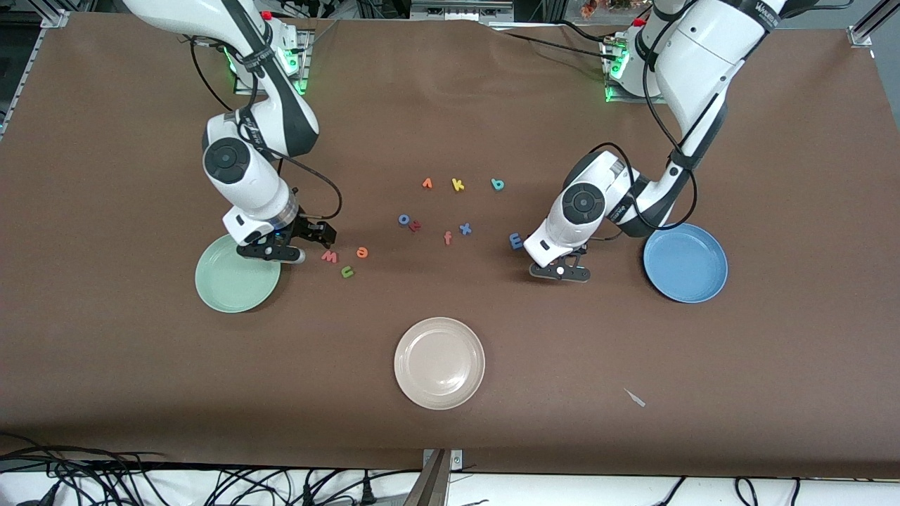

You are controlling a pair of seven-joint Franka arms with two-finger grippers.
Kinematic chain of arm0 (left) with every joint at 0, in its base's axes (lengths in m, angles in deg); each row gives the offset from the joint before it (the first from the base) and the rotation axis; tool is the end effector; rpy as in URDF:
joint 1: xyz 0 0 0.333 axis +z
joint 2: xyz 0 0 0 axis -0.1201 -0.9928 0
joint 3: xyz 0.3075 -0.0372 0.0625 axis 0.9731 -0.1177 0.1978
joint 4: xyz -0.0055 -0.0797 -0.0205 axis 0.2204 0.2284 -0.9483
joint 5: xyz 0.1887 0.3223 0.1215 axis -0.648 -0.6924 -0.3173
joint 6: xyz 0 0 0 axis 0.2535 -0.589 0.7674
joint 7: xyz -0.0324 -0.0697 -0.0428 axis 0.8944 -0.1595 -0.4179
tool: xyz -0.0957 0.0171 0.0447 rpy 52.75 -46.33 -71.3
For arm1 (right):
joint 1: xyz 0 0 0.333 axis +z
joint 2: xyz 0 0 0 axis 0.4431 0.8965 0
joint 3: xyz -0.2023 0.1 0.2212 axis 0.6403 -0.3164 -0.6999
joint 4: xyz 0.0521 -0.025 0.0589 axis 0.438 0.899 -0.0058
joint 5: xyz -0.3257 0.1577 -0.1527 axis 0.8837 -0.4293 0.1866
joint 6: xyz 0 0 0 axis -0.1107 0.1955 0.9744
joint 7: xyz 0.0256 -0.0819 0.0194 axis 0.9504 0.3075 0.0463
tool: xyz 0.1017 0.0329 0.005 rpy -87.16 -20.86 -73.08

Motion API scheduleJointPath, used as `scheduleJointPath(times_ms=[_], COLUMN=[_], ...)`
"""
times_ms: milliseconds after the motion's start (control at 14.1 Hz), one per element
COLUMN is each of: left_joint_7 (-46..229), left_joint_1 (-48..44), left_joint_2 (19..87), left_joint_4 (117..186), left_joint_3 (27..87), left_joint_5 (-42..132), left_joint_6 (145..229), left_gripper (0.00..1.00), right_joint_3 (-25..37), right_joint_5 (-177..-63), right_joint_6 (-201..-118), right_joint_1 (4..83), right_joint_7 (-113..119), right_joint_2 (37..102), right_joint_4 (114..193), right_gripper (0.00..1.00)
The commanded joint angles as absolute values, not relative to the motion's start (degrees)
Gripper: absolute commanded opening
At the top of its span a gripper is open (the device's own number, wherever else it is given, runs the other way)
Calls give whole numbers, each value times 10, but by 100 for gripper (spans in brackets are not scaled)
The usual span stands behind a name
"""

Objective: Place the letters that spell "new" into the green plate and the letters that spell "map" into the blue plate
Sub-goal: 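Drop the d on the blue plate while the right gripper grasps the w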

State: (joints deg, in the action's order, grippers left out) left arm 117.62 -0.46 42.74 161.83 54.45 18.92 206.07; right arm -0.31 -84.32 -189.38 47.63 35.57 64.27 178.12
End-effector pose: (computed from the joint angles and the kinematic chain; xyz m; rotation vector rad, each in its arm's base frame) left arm 0.5445 -0.2821 0.1739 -3.0920 0.1625 0.1599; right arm 0.5346 0.2169 0.2545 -3.0939 0.1728 -0.0745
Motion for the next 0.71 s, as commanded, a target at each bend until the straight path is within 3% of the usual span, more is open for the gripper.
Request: scheduleJointPath(times_ms=[0, 283, 637], left_joint_7=[1167, 1044, 823], left_joint_1=[2, 28, 129], left_joint_2=[427, 430, 463], left_joint_4=[1565, 1499, 1498], left_joint_3=[544, 542, 540], left_joint_5=[162, 173, 174], left_joint_6=[1968, 1833, 1779], left_gripper=[7, 8, 8], right_joint_3=[-3, -2, -2], right_joint_5=[-846, -840, -831], right_joint_6=[-1926, -1958, -1990], right_joint_1=[496, 496, 496], right_joint_7=[381, 380, 378], right_joint_2=[653, 678, 708], right_joint_4=[1795, 1796, 1795], right_gripper=[100, 100, 100])
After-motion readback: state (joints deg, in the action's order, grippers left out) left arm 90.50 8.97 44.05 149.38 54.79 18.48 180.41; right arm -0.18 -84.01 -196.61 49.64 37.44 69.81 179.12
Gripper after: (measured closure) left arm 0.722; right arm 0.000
